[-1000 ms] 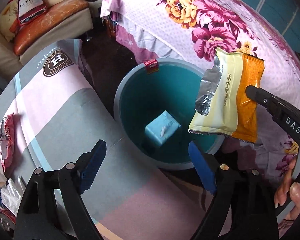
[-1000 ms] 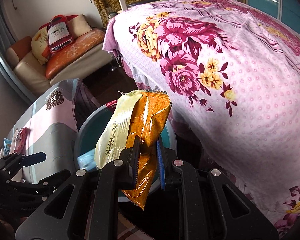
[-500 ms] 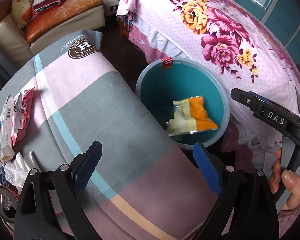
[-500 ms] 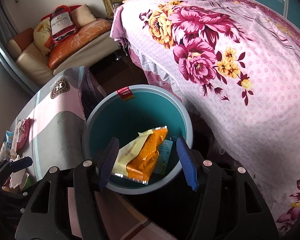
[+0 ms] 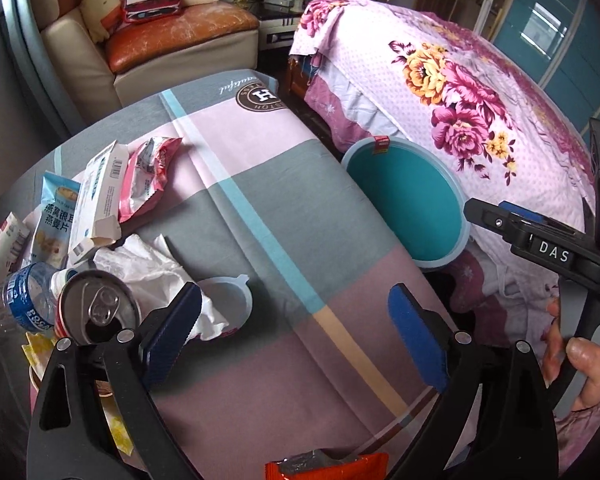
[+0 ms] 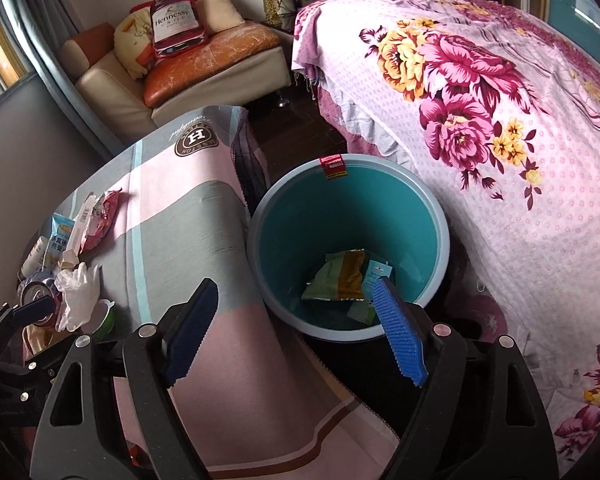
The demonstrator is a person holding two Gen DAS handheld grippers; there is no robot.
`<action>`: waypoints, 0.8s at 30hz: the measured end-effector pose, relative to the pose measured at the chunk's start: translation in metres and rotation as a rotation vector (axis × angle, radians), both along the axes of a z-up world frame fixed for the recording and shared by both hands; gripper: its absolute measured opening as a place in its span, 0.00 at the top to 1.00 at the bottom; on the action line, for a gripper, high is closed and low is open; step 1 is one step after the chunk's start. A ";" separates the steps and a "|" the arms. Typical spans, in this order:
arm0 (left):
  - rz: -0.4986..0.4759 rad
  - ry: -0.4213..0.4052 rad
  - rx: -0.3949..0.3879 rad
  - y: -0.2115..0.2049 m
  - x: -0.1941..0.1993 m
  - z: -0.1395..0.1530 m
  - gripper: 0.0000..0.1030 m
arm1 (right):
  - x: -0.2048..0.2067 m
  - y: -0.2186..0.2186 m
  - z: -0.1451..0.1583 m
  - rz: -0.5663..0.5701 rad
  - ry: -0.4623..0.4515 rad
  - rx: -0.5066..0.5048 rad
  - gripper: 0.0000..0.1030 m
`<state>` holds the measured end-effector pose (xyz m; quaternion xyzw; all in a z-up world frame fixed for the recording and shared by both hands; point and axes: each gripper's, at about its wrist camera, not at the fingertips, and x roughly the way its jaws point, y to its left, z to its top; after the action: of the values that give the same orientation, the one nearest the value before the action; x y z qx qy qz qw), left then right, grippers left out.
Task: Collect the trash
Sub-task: 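Grasp the red can with the right tool while the left tool grasps the pink cup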
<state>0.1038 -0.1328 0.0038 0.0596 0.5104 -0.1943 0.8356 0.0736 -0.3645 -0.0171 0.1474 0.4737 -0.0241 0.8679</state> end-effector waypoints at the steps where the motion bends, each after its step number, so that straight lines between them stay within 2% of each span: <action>1: 0.010 -0.006 -0.002 0.009 -0.003 0.003 0.08 | -0.001 0.009 0.002 0.018 0.001 -0.003 0.26; 9: 0.078 -0.055 0.025 0.088 -0.019 0.012 0.08 | 0.001 0.086 0.021 0.180 -0.003 -0.005 0.25; 17: 0.169 -0.047 0.036 0.181 -0.027 0.003 0.08 | 0.010 0.180 0.034 0.396 -0.006 -0.026 0.23; 22: 0.179 -0.034 0.042 0.223 -0.033 -0.007 0.08 | 0.017 0.228 0.036 0.515 -0.004 -0.035 0.22; 24: 0.171 -0.021 0.046 0.233 -0.035 -0.012 0.08 | 0.019 0.243 0.035 0.559 0.002 -0.041 0.18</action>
<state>0.0687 0.1002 -0.0085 0.0372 0.5091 -0.1099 0.8529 0.0926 -0.1217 0.0179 -0.0067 0.4962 0.2066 0.8432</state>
